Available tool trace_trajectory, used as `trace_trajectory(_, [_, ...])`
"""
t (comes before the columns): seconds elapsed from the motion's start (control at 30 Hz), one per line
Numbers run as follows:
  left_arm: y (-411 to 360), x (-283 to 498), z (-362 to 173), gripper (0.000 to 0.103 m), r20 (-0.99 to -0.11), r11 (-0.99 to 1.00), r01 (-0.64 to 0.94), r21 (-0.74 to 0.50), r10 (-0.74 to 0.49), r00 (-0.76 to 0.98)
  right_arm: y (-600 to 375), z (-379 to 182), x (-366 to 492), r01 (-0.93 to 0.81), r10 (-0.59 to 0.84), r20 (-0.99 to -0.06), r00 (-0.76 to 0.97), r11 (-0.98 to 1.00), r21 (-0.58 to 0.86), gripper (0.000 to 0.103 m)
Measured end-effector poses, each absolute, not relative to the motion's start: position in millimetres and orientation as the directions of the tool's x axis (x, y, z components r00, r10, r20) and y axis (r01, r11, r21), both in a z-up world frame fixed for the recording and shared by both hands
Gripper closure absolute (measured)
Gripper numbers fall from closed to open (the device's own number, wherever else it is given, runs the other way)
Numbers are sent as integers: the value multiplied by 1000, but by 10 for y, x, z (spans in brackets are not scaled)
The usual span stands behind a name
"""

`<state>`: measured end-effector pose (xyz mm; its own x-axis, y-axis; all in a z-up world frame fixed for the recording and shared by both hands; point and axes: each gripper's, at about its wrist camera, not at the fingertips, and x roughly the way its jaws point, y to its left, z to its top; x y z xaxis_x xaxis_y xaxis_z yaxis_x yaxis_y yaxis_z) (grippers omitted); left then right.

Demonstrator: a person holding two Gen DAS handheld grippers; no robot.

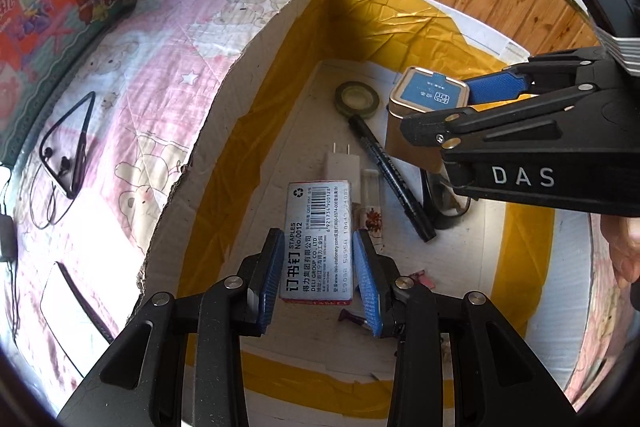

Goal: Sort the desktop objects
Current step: 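Open the left gripper to drop the staple box while the right gripper releases the tin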

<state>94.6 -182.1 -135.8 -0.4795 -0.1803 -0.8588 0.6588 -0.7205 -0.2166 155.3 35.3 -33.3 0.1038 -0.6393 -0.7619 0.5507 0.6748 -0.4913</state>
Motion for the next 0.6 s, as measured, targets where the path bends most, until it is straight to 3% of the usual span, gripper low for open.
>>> trace_trajectory(0.6, [-1905, 972, -1350, 66, -853, -689, 673, -267, -155, -498, 122, -333, 1609, 586, -671, -736, 93, 634, -504, 44])
